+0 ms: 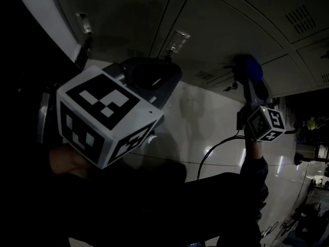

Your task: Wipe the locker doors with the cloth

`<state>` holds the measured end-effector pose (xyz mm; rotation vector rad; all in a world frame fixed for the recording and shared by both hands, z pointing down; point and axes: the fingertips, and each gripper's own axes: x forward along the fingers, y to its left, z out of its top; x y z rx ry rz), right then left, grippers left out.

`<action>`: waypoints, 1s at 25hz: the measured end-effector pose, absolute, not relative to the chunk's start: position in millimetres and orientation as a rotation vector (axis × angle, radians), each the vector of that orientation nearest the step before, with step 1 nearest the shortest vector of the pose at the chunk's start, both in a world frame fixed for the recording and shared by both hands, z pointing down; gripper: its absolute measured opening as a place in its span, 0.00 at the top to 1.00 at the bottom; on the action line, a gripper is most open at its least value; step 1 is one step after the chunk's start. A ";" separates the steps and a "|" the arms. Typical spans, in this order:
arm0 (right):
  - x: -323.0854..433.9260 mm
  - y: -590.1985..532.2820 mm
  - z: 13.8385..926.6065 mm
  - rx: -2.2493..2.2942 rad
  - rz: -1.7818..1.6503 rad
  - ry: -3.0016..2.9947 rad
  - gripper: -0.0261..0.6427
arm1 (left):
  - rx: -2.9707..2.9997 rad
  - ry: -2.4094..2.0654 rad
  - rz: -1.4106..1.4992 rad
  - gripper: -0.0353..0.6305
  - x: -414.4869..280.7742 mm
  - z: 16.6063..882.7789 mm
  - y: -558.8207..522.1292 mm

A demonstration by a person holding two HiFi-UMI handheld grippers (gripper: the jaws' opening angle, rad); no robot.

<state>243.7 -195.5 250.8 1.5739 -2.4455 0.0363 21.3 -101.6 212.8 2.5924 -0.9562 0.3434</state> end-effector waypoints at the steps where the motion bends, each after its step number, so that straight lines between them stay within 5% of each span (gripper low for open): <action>1: 233.5 -192.0 252.3 1.548 0.032 -2.469 0.77 | 2.593 -0.955 0.343 0.98 21.4 212.6 -101.5; 16: 49.1 -195.1 269.8 1.096 -0.010 -2.750 0.77 | 2.604 -0.953 0.317 0.98 22.3 208.3 -105.8; 25: 29.1 -219.3 285.7 1.106 0.027 -2.703 0.77 | 2.598 -0.957 0.320 0.98 21.4 212.0 -106.0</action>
